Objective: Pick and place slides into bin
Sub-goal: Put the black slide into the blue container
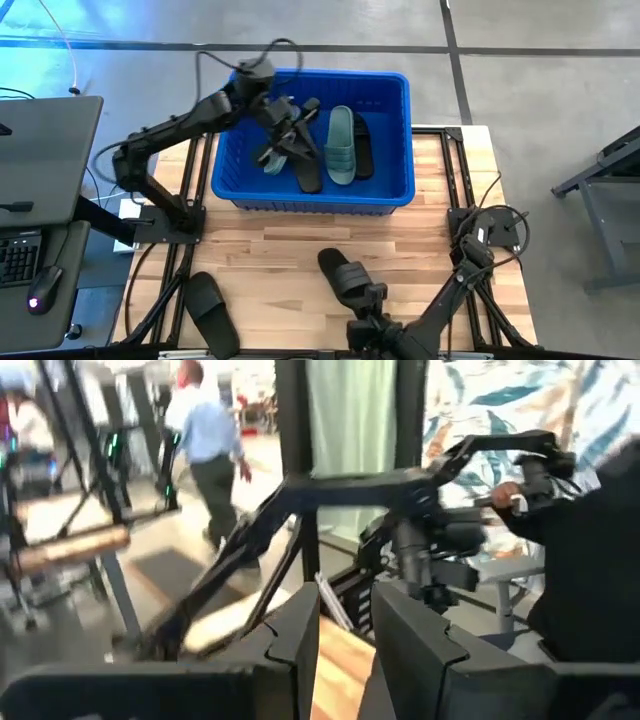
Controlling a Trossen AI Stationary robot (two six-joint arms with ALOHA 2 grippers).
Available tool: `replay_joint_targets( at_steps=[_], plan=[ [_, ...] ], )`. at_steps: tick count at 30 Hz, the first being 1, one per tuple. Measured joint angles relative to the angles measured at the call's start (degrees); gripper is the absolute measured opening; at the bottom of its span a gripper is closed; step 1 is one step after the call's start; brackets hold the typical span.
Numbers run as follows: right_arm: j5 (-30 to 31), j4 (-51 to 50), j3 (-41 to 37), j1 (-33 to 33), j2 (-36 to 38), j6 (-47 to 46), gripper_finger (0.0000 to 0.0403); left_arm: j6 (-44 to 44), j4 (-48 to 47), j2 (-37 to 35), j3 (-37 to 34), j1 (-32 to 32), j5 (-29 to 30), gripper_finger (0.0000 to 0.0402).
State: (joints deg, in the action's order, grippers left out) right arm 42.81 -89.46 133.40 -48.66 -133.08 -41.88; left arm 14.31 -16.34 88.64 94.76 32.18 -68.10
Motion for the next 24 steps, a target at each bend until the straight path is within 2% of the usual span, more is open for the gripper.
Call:
replay_joint_targets(
  at_steps=[4, 7, 10, 13, 16, 20, 24],
  plan=[
    [9.2, 0.4, 0.0, -1.7, 0.0, 5.5, 0.0002, 1.8, -0.1, -4.7, 0.0, -1.8, 1.3, 0.0085],
    [15.1, 0.8, 0.0, -2.3, 0.0, 8.6, 0.0002, 2.4, -0.1, -7.6, 0.0, -3.1, 4.7, 0.0085],
    [17.5, 0.8, 0.0, -2.4, 0.0, 8.8, 0.0001, 2.4, -0.2, -9.5, 0.0, -3.9, 8.0, 0.0085],
    [13.7, 2.0, 0.0, -1.7, 0.0, 3.0, 0.0, 2.4, -0.3, -10.3, 0.0, -4.6, 8.8, 0.0085],
    [5.1, 5.1, 0.0, -0.3, 0.0, -1.1, 0.0001, 4.5, -0.7, -10.4, 0.0, -4.5, 8.8, 0.0085],
    [-7.0, 11.1, -2.1, 1.6, 0.0, 2.5, 0.0016, 8.3, -4.5, -10.4, 0.0, -4.5, 12.0, 0.0085],
    [-14.8, 18.5, -5.9, 2.9, 0.0, 7.2, 0.0048, 13.9, -11.9, -10.3, 0.0, -4.5, 16.2, 0.0085]
  ],
)
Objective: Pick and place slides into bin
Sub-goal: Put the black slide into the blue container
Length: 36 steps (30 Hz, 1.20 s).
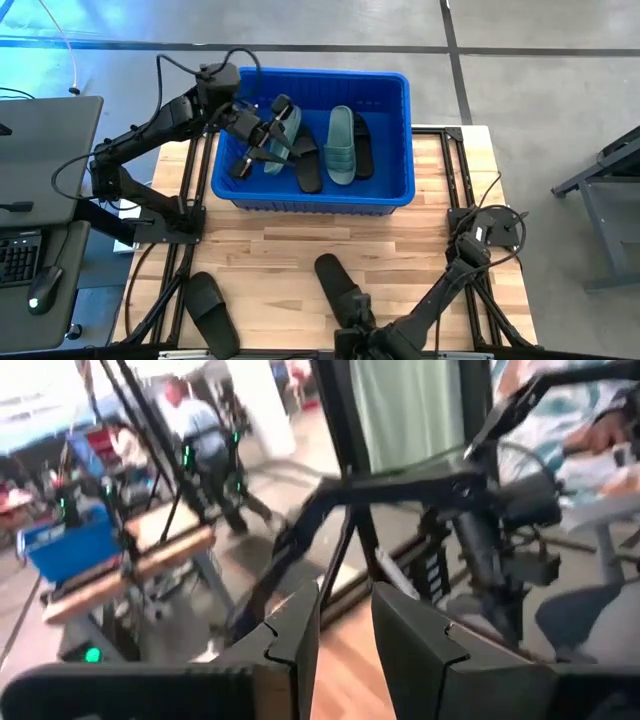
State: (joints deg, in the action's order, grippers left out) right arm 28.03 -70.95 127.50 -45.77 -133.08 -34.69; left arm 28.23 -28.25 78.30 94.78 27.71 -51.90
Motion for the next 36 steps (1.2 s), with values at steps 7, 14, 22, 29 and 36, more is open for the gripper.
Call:
replay_joint_targets(
  at_steps=[7, 14, 22, 29, 36],
  plan=[
    [-4.1, 0.2, -2.1, 0.7, -0.2, -2.8, 0.0103, 4.7, -6.5, 0.0, 0.0, 0.0, 0.6, 0.0085],
    [-4.2, -2.9, -2.1, -0.2, -4.8, -5.1, 0.0134, 5.0, -8.4, 0.0, 0.0, 0.0, 0.6, 0.0085],
    [3.7, -9.7, -2.1, -1.3, -8.3, -9.4, 0.0117, 5.0, -8.4, 0.0, 0.0, 0.0, 0.5, 0.0085],
    [7.4, -12.5, -1.9, -1.2, -12.0, -6.1, 0.0097, 7.4, -8.4, 0.0, 0.0, 0.0, 0.5, 0.0085],
    [13.5, -14.2, -1.8, -1.2, -13.5, -7.0, 0.0098, 7.5, -8.4, 0.0, 0.0, 0.0, 0.4, 0.0085]
  ],
)
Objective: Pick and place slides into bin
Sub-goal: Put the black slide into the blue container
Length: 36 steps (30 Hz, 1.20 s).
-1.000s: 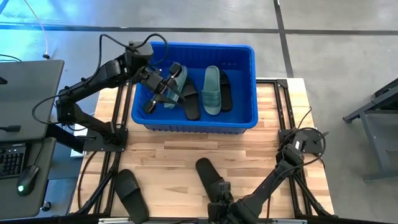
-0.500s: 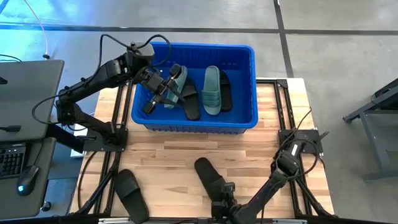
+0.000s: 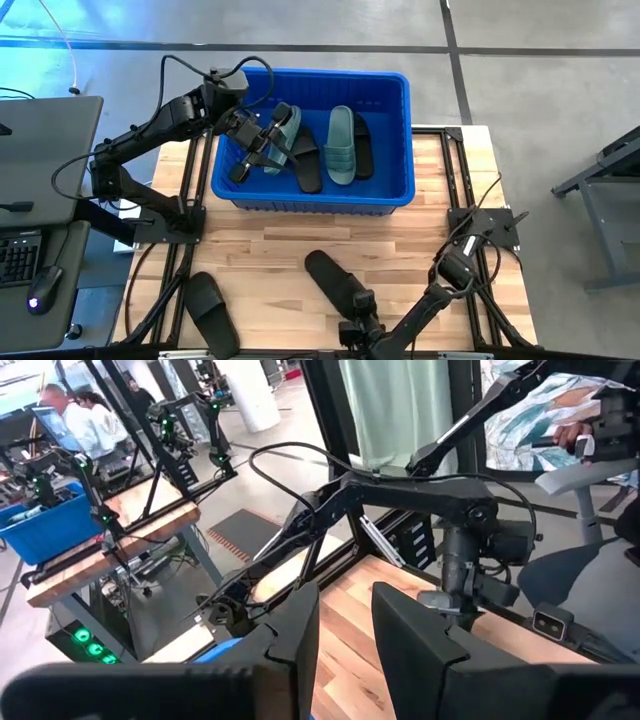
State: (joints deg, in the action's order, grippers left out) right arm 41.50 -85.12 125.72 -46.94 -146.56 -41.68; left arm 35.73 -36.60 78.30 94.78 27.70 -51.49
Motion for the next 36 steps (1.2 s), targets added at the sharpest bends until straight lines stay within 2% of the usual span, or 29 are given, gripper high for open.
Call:
replay_joint_targets(
  at_steps=[5, 15, 24, 32, 36],
  plan=[
    [-1.0, 0.0, 1.0, -0.3, 0.0, -2.8, 0.0099, 0.0, 0.0, 0.0, 0.0, 0.0, 0.0, 0.0085],
    [7.9, -1.3, 0.9, -0.3, -0.2, -4.4, 0.0099, 0.1, 0.0, 0.0, 0.0, 0.0, -0.1, 0.0085],
    [10.3, -3.1, 0.9, 3.8, -3.2, -0.3, 0.0099, 1.4, 0.0, 0.0, 0.0, 0.0, -0.3, 0.0085],
    [19.2, -4.8, 0.9, 6.5, -3.7, -1.3, 0.0099, 1.5, 0.0, 0.0, 0.0, 0.0, -0.4, 0.0085],
    [17.1, -4.9, 0.9, 8.6, -3.7, -1.8, 0.0099, 1.5, 0.0, 0.0, 0.0, 0.0, -0.3, 0.0085]
  ],
)
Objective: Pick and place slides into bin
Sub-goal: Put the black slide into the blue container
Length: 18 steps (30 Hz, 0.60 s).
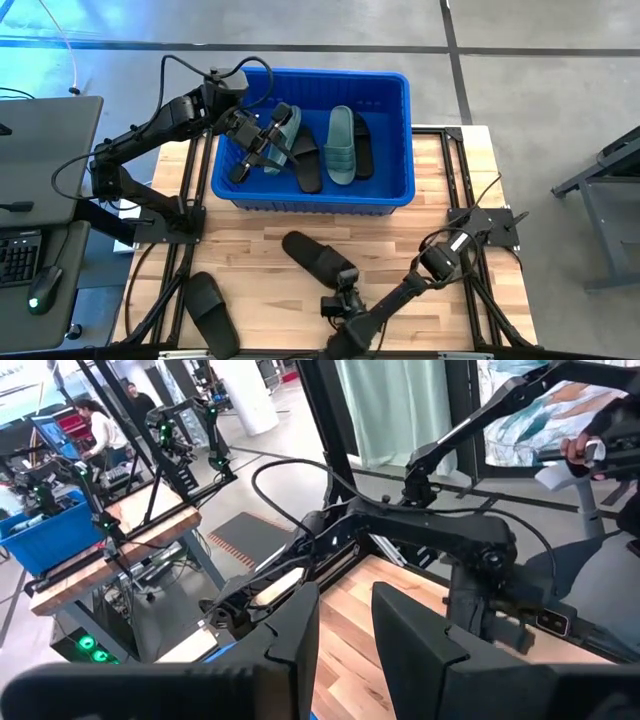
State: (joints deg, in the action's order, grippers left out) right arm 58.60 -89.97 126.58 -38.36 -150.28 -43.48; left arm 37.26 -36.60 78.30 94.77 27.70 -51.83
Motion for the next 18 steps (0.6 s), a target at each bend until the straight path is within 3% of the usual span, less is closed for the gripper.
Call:
replay_joint_targets(
  at_steps=[4, 9, 18],
  plan=[
    [-1.4, 0.0, 0.0, 1.8, 0.0, -0.1, 0.0085, 0.0, 0.0, 0.0, 0.0, 0.0, 0.0, 0.0085],
    [-1.3, -0.1, 0.0, 2.9, 0.0, 0.5, 0.0013, 0.0, 0.0, 0.0, 0.0, 0.0, 0.0, 0.0085],
    [0.1, 0.0, 0.4, 1.6, 3.3, -0.1, 0.0003, -0.2, 0.0, 0.0, 0.0, 0.0, 0.0, 0.0085]
  ],
)
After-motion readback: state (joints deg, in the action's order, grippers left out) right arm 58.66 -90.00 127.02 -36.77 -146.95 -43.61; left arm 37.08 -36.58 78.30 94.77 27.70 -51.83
